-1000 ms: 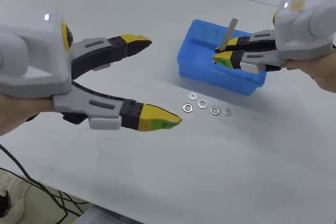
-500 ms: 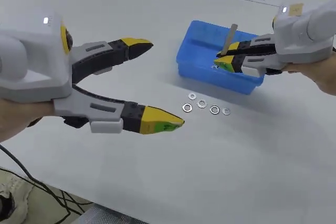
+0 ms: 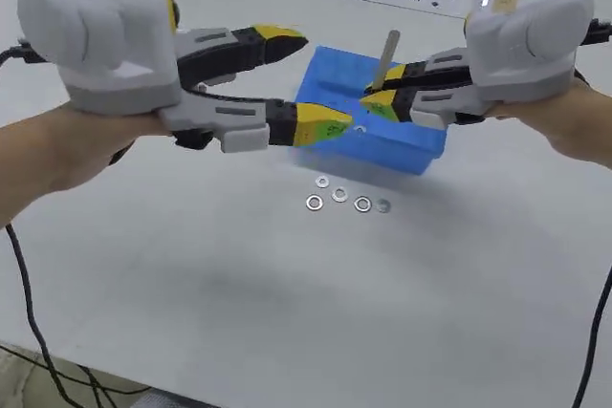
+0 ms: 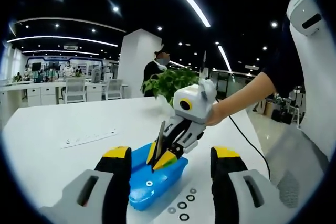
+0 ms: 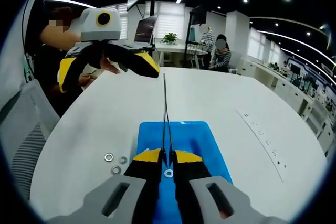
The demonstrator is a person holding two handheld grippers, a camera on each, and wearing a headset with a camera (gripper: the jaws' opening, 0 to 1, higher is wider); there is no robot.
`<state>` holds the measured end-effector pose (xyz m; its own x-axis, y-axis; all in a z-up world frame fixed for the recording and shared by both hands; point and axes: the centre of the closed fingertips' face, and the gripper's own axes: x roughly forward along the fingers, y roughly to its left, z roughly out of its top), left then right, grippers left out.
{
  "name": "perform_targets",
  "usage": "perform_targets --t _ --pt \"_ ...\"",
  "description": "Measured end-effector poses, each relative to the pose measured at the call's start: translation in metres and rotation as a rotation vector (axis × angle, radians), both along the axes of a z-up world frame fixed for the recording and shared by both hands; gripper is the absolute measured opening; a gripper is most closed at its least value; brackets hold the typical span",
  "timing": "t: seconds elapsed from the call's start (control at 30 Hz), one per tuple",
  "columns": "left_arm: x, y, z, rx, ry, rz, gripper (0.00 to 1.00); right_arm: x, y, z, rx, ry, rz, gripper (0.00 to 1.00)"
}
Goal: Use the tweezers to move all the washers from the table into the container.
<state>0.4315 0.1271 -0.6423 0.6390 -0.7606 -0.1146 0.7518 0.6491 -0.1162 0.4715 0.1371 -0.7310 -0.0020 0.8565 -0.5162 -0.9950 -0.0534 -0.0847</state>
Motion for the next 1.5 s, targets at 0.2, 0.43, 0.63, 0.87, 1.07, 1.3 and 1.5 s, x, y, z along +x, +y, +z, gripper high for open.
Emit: perform_targets --t 0.2,0.43,0.63,0.87,1.07,1.3,1.5 --pt "0.019 -0.022 0.001 -0.002 -0.014 -0.052 0.45 -0.004 -0.004 0.002 -0.004 -0.006 0.003 0.09" --pt "0.027 -0.029 -0.012 0.026 0.024 -0.094 0.36 -0.007 -0.007 0.003 -0.005 -0.011 0.009 0.09" --pt "0.031 -0.027 -0.009 0.004 0.025 -0.105 0.28 -0.011 -0.008 0.001 -0.014 -0.01 0.023 0.09" --pt "0.031 -0.028 -0.005 0.016 0.014 -0.133 0.19 -0.014 -0.01 0.001 -0.022 -0.014 0.032 0.09" --pt "0.026 -0.032 0.003 -0.002 0.004 -0.163 0.12 -0.012 -0.011 0.001 -0.028 -0.019 0.027 0.09" --pt "0.024 -0.032 0.01 0.037 -0.038 -0.168 0.07 -0.014 -0.011 0.007 -0.029 -0.03 0.032 0.1" --pt "0.024 -0.029 0.021 0.066 -0.08 -0.152 0.05 -0.017 -0.01 0.018 -0.025 -0.052 0.031 0.11"
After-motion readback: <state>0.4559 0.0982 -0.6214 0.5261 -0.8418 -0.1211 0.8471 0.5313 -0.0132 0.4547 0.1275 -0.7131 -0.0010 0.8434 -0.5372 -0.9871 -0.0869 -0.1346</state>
